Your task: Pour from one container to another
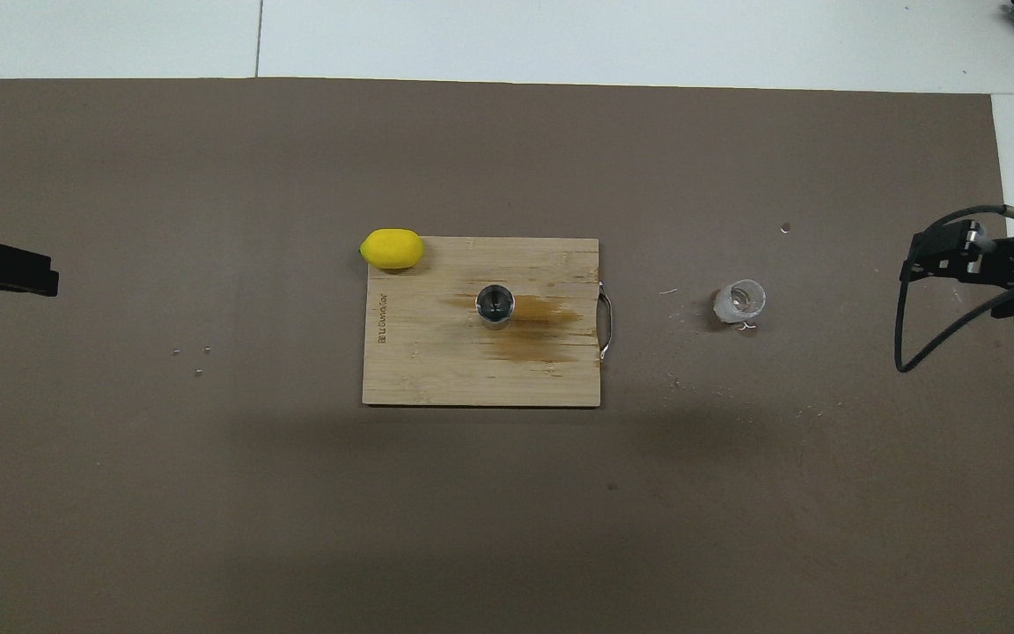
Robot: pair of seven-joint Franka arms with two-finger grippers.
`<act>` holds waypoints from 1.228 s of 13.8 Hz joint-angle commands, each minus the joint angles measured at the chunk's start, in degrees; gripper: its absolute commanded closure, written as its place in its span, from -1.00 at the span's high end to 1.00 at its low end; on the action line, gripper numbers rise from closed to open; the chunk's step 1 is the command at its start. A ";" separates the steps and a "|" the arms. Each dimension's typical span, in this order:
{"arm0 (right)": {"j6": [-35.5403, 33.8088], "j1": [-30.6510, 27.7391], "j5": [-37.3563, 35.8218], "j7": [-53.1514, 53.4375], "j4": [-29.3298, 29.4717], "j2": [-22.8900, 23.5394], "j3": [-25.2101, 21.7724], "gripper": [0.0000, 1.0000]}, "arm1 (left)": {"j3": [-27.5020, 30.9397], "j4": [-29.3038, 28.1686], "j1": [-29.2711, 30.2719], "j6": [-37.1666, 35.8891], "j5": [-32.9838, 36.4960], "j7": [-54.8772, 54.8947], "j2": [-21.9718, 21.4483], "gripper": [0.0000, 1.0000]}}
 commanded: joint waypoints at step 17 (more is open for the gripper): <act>-7.07 6.62 -3.45 -13.99 5.03 -0.60 -4.33 1.00 | -0.09 -1.52 0.09 2.20 -0.71 -0.10 -1.11 1.00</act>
